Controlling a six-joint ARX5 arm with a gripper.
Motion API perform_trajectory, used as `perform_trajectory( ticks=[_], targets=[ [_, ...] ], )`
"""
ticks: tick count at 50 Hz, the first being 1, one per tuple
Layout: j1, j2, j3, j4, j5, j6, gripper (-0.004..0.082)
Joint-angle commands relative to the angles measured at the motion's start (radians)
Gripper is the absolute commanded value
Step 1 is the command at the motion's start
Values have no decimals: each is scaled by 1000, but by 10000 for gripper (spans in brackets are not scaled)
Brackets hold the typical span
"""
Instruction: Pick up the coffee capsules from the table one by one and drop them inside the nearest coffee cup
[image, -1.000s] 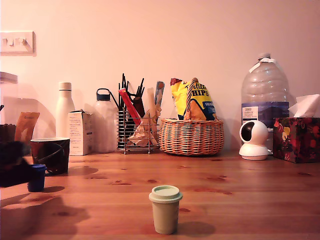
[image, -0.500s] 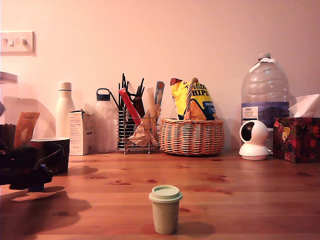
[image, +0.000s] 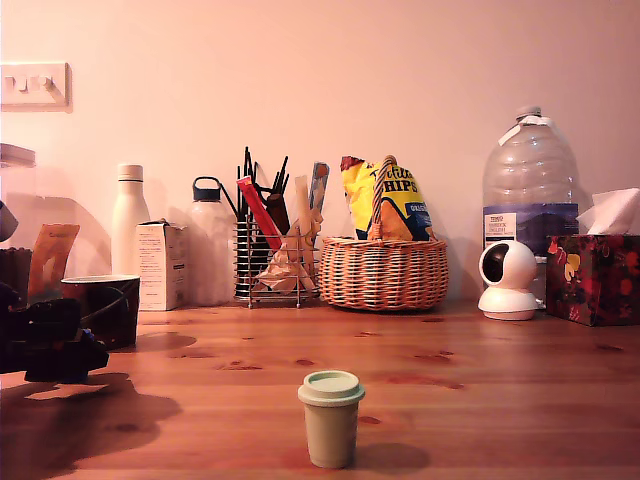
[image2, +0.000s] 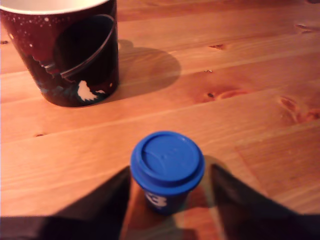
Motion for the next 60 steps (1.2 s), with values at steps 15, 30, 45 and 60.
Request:
perform_trajectory(
  ticks=[15,30,45,60],
  targets=[
    [4,16,3,15,3,8,112],
    [4,-45,5,-2,30,-11,112],
    [4,-189,5,-70,28,-11,112],
    [13,-307,85,-271,11,-10,112]
  ],
)
